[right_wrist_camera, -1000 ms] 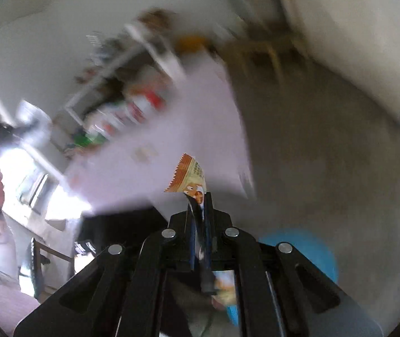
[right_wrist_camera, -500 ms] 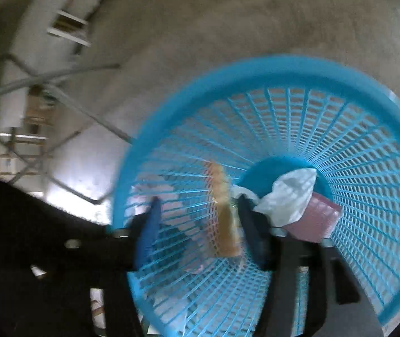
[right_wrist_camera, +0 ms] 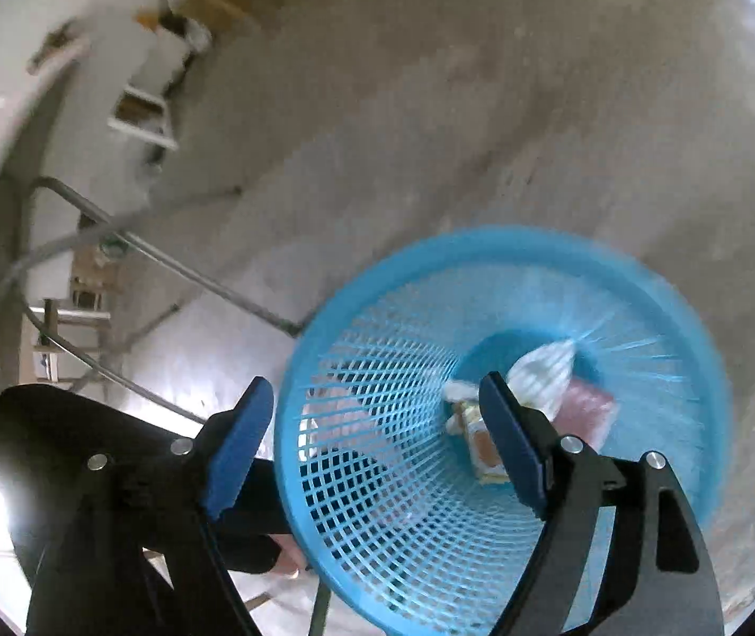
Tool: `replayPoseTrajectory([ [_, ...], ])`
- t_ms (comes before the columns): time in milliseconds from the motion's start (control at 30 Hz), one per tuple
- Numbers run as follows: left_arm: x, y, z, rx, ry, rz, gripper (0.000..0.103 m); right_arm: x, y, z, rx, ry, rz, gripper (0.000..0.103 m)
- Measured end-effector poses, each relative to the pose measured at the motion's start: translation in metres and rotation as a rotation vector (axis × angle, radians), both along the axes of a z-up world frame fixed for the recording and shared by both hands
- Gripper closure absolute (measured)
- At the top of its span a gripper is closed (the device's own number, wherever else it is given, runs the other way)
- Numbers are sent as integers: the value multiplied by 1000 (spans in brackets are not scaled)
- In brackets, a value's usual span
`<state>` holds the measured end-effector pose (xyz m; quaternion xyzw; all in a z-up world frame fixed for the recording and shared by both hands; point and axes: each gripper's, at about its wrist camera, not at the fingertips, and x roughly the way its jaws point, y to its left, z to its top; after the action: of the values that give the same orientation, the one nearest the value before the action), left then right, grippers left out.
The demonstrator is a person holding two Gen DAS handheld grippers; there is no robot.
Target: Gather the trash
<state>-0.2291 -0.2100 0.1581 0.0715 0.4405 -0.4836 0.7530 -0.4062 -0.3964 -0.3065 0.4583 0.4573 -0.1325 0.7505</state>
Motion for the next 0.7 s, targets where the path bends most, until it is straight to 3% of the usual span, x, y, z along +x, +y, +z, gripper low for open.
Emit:
replayPoseTrajectory([
  [100, -23, -49, -21, 41, 59, -158, 97, -36, -13, 32, -76, -17, -64, 24],
  [167, -42, -88, -50, 106, 103, -271, 97, -62, -21, 49, -105, -27, -125, 24],
  [333, -74, -180, -158, 316, 222, -423, 97, -116, -34, 72, -141, -34, -269, 24],
  [433, -87, -213, -214, 429, 163, -436, 91, -141, -34, 78, -135, -41, -328, 24],
  [533, -86, -238, -275, 592, 43, -404, 88, -150, -29, 80, -129, -45, -348, 24],
  [600, -77, -242, -292, 645, 5, -377, 85, -153, -27, 83, -130, -45, -348, 24],
  [667, -65, -242, -291, 652, -18, -340, 69, -150, -27, 82, -132, -38, -336, 24],
  [700, -61, -240, -285, 637, -26, -331, 55, -148, -27, 80, -133, -36, -329, 24],
])
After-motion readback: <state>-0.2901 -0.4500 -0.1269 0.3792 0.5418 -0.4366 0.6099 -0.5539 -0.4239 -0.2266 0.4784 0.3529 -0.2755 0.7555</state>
